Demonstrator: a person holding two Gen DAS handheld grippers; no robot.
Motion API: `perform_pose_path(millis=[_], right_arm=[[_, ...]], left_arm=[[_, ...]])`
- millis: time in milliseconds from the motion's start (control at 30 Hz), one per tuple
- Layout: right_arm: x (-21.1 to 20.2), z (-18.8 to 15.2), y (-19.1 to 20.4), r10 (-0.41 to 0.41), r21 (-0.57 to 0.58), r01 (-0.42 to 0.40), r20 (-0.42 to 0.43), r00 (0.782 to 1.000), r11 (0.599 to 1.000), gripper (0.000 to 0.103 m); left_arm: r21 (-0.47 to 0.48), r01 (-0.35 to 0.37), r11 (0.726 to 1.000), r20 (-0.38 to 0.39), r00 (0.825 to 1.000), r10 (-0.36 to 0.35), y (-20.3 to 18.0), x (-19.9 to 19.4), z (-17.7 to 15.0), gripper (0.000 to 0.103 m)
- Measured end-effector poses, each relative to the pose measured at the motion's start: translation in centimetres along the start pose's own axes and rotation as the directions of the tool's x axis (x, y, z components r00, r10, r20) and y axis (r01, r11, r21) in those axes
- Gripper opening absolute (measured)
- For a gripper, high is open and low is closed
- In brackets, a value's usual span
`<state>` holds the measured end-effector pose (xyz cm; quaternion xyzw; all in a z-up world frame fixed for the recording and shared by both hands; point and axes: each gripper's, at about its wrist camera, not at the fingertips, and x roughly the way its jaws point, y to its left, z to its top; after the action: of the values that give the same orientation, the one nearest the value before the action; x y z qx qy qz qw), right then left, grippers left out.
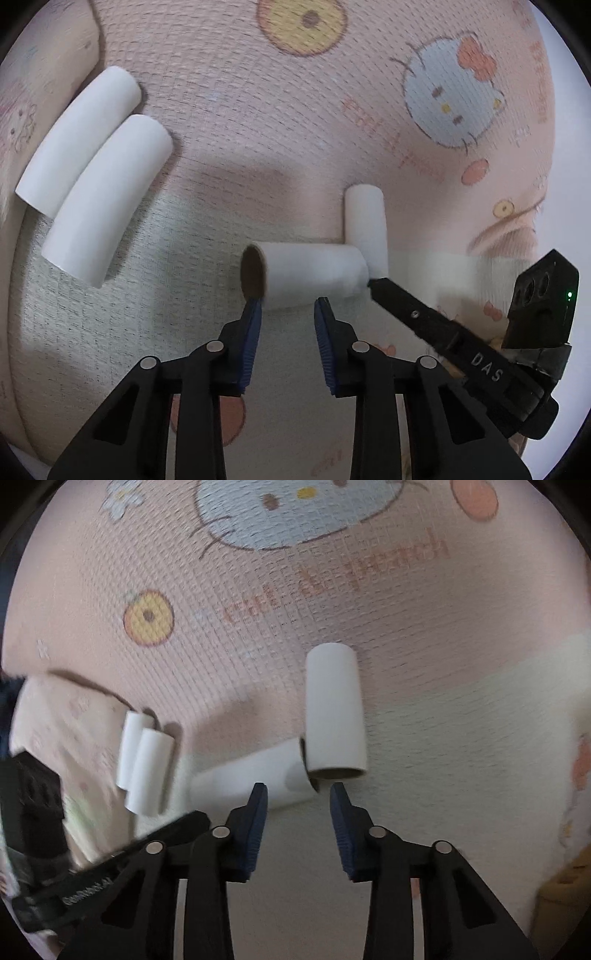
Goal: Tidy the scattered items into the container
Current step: 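Move the right gripper to a lying white cardboard tube and close on it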
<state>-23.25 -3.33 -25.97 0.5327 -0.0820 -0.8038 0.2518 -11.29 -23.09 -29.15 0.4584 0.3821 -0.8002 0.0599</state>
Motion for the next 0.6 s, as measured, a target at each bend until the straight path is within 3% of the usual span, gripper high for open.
perform_pose_path(millis=[200, 600], right_arm=[[1.0, 0.9, -0.4, 0.031, 0.044, -0.031, -0.009, 0.999, 0.999, 0.028], [1.7, 0.2, -0.2, 0.017, -0.02, -0.019, -0.088, 0.996, 1.0, 0.029]], left_arm=[[-0.055, 0.031, 0.998, 0.01, 0.999, -0.031, 0.6, 0.3, 0.4, 0.033], [-0.007, 0.019, 1.0, 0.009, 1.0, -0.019, 0.1, 0.3, 0.1, 0.033]])
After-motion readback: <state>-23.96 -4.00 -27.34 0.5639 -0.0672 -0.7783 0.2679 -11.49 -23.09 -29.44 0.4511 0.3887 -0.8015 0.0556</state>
